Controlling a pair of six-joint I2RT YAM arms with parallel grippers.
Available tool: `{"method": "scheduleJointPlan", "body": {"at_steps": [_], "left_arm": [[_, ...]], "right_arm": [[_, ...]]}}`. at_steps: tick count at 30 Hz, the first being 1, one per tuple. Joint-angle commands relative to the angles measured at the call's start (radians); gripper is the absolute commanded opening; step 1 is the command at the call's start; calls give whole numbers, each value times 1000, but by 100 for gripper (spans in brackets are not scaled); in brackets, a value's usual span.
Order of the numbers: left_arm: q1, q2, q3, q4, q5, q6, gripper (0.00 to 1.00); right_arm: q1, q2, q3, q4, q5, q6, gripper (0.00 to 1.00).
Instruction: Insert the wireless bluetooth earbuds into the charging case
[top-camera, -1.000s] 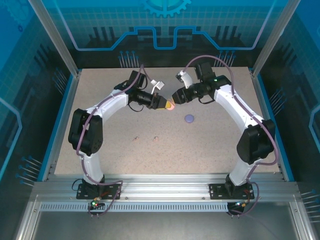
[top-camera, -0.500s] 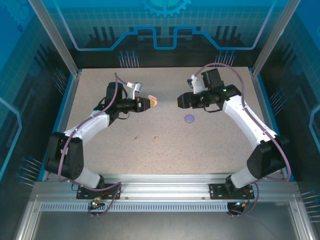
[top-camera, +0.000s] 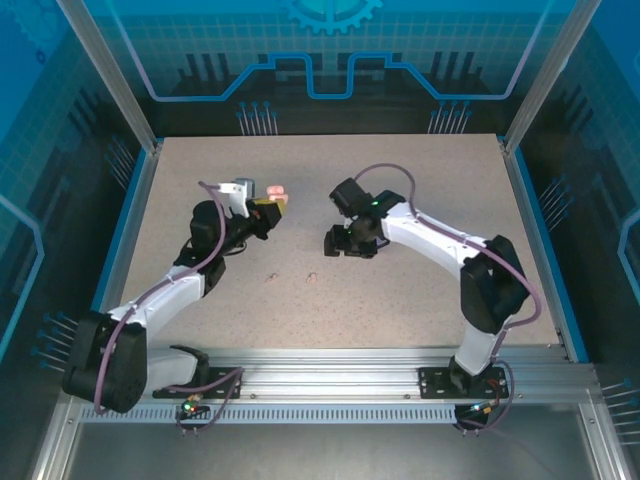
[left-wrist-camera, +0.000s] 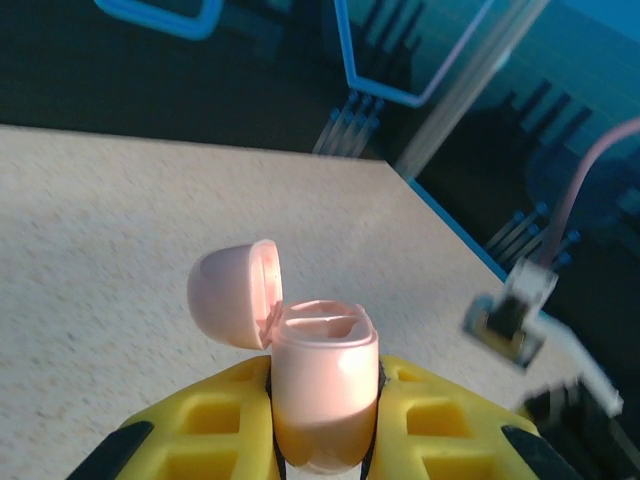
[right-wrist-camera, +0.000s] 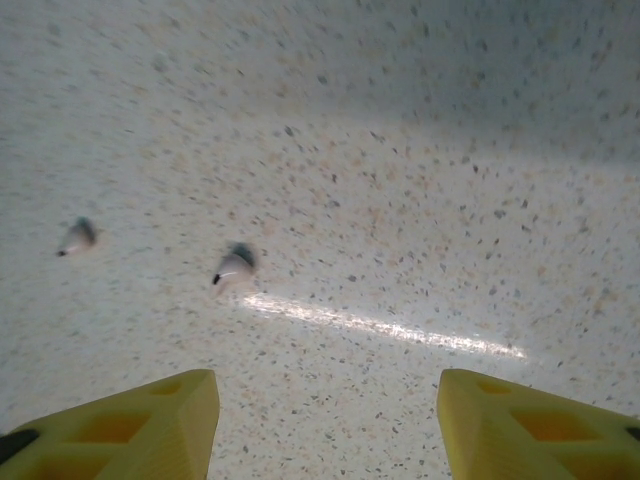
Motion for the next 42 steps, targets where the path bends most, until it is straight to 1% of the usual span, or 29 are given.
{"method": "scheduleJointPlan", "body": {"at_steps": [1,6,9,14,20,29,37,42], "left_arm": [[-2,-51,-25,113,-137,38,0],[-1,-78,-22,118,-212,25,0],[-2,-84,-24,120,-233,19,0],[-2,-101,-40,139,-250,10,0],[-1,-113,-41,137,-244,3,0],[-1,-118,-41,148,-253,3,0],[-2,-118,-42,145,-251,4,0],[-2,-118,-42,144,-250,6,0]], "right_arm": [[47,61,66,-76,92,123,60],[124,157,137,-144,147,245,59],[151,215,183,-179,157,308,58],[174,297,250,-210,146,376,55],[192,386,350,-270,148,437,52],[193,497,466,-299,103,462,51],[193,519,473,-294,87,460,47],[191,524,467,-283,82,457,42]]}}
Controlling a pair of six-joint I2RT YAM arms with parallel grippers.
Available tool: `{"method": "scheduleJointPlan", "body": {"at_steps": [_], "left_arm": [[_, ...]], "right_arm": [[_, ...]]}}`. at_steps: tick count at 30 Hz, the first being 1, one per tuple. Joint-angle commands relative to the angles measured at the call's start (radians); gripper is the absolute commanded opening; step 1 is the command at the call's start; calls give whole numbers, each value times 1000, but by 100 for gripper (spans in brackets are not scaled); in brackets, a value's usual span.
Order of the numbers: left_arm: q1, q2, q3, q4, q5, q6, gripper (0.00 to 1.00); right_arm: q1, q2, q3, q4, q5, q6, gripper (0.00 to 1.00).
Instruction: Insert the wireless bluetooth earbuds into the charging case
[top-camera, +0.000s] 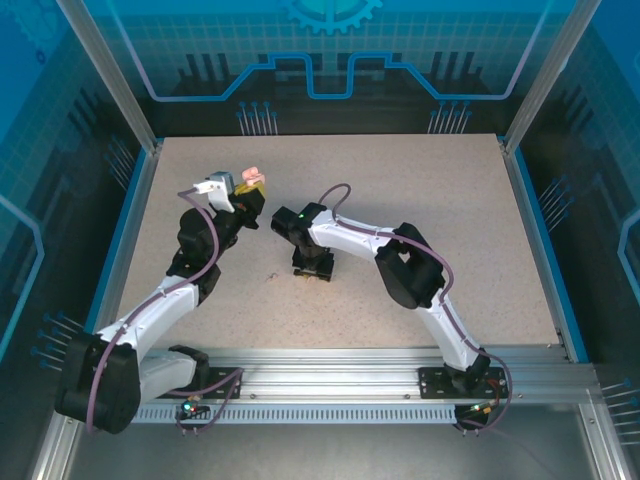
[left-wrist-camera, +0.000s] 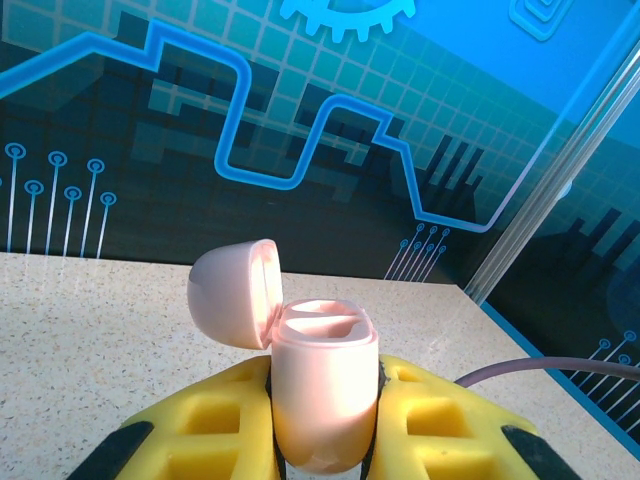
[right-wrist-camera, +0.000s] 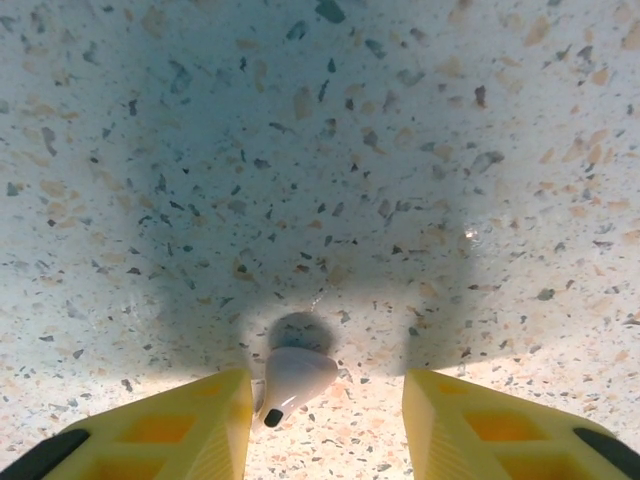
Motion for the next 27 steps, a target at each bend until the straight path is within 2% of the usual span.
{"method": "scheduleJointPlan", "body": {"at_steps": [1,10,19,22,25,27], "left_arm": [[-1,-22,-13,42,-14,-2,0],[-2,-20,-7,35,-5,-2,0],[-2,-19,-1,27,10,-6,0],[-1,-18,4,16,22,-6,0],[-2,-18,4,15,26,-8,0],[-2,-18,4,14,27,-9,0]], "right_arm": [[10,23,15,-22,-11,15,40],[7,12,-15,-9,0,-7,26],[3,-3,-49,11,1,-30,19],[-1,-13,-62,20,10,-44,19],[-7,-18,-73,30,7,-54,27],[-13,-16,-74,31,8,-57,27]]}}
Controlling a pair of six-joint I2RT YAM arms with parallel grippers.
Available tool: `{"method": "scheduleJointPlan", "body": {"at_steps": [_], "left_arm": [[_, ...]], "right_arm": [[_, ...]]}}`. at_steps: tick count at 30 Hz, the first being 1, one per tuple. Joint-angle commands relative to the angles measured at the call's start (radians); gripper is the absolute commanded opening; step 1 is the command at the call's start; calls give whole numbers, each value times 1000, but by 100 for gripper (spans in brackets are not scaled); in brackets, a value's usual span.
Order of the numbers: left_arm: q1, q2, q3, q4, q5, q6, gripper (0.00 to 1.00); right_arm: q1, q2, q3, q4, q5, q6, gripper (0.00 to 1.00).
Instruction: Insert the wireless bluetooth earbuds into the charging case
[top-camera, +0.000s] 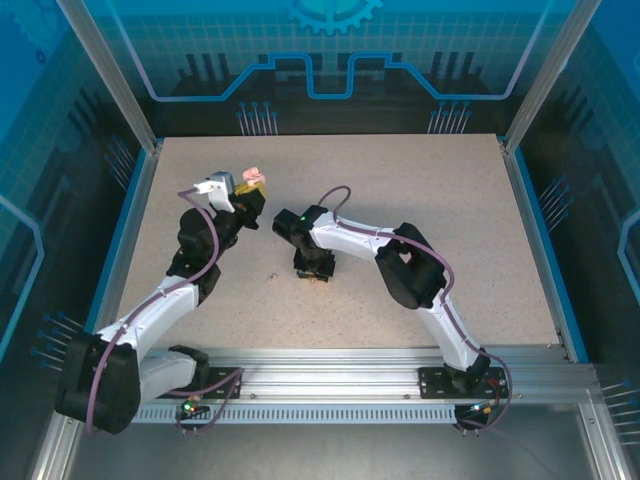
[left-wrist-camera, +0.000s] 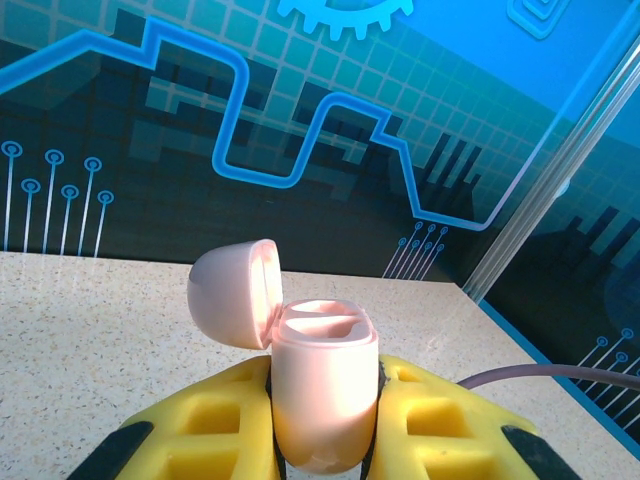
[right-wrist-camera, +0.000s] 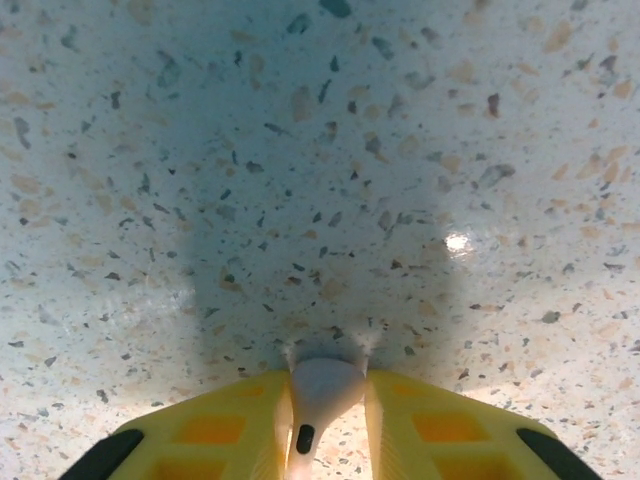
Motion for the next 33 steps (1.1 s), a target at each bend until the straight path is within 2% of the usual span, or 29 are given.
{"method": "scheduleJointPlan", "body": {"at_steps": [1,21,29,33], "left_arm": [[-2,-18,5,16,22,-10,0],[-3,1,19,10,33,-7,0],[-5,1,24,4,45,-4,0],[-9,-1,24,0,53,-1,0]], "right_arm": [[-12,-4,-27,-9,4,-11,28],[-27,8,-13,12,-3,-20,24],[-40,8,-24,20,-7,-33,27],[-42,8,-29,25,-6,-47,23]]}}
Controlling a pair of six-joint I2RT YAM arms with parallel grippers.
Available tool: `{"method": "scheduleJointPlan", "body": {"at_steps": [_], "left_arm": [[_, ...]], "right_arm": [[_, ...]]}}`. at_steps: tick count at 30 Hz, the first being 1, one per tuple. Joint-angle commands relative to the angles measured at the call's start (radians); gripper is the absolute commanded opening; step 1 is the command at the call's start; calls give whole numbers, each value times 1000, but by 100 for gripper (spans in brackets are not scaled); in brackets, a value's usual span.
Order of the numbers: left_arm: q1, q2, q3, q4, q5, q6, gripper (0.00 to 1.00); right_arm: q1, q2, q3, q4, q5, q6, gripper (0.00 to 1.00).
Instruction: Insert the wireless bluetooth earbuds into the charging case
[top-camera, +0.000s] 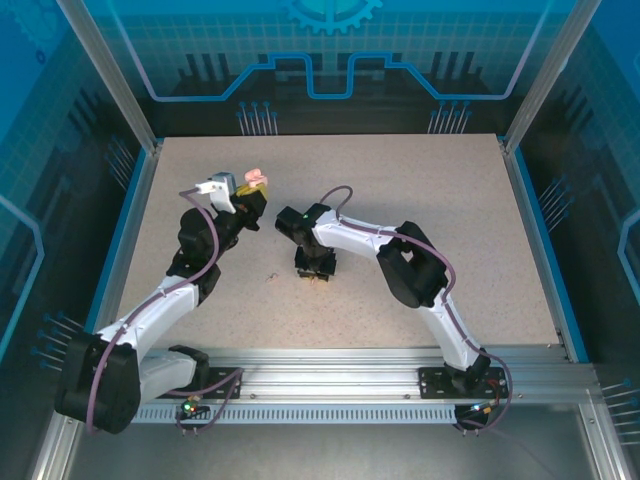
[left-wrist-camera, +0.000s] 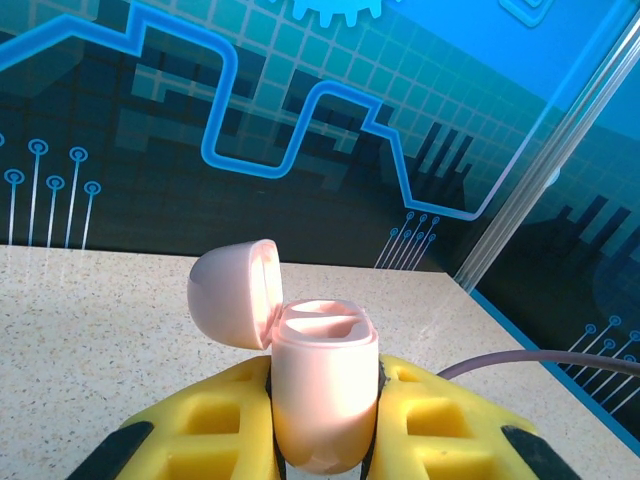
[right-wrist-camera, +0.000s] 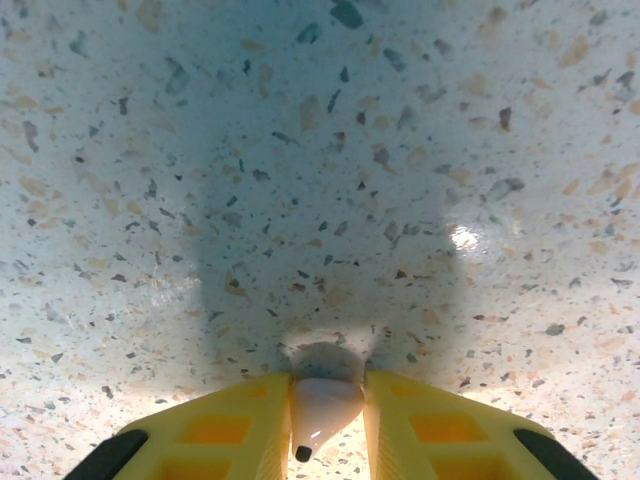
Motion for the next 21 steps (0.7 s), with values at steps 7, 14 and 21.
{"method": "scheduleJointPlan", "body": {"at_steps": [7,14,21], "left_arm": [[-12,-8,25,1,45,-2,0],[-14,-14,-5,54,45,11,0],[-34,26,-19,110,122,70,0]], "right_arm": [[-24,-20,-52,42,27,-33,6],[-28,-142,-126,100,71,-91,1],[-60,-290,-208,157,126,-200,1]]}}
